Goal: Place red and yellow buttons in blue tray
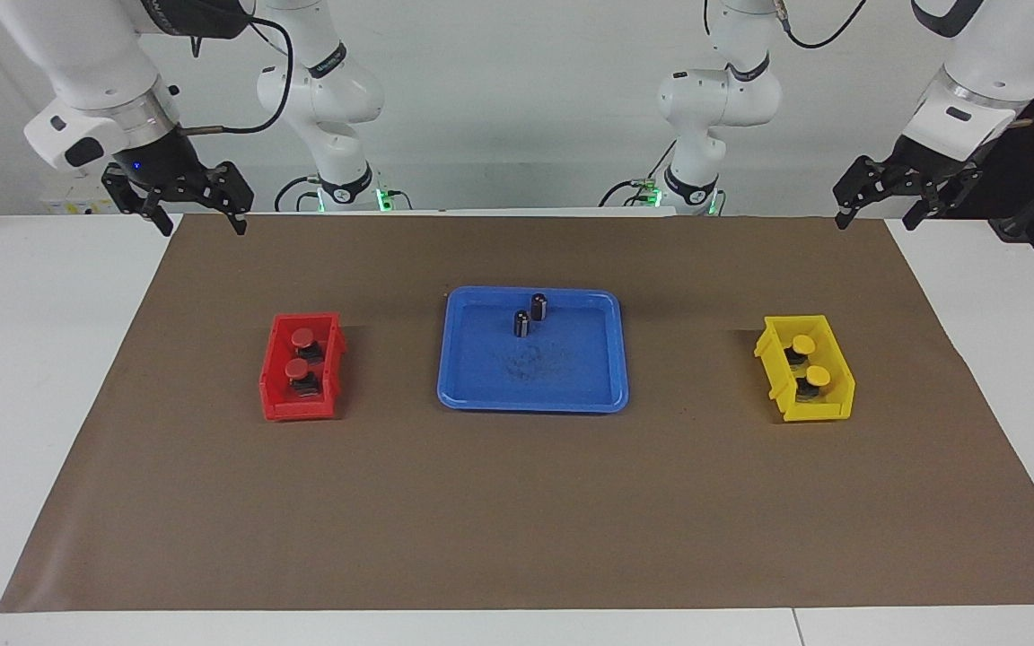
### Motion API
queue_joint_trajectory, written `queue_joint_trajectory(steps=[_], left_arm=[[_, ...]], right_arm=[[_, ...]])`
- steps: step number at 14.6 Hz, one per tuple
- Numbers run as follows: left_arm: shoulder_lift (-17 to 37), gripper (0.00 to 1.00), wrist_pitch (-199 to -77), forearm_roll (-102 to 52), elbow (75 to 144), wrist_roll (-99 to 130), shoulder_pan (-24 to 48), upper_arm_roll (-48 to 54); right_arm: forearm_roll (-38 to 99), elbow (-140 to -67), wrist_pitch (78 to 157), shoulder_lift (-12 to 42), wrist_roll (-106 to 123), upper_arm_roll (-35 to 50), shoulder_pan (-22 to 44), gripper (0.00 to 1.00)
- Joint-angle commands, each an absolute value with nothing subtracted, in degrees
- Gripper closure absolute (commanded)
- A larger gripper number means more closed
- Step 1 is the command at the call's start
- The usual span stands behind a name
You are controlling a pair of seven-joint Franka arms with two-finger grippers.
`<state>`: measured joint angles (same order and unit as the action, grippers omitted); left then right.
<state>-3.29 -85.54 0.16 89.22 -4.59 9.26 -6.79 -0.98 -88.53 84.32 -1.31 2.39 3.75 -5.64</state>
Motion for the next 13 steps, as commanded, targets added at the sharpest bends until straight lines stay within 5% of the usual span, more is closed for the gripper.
queue_joint_trajectory(steps=[1,13], left_arm=[[-4.48,0.00,-84.90,0.97,90.26,-4.75,9.05,-6.68],[-4.48,0.00,-84.90,0.97,90.26,-4.75,9.05,-6.68]], right_arm=[[-0.53,-88.33,85.60,-0.53,1.58,4.31,-5.98,0.00],[0.09,-104.92,112.74,6.33,-0.88,4.57,-2.72,0.00]])
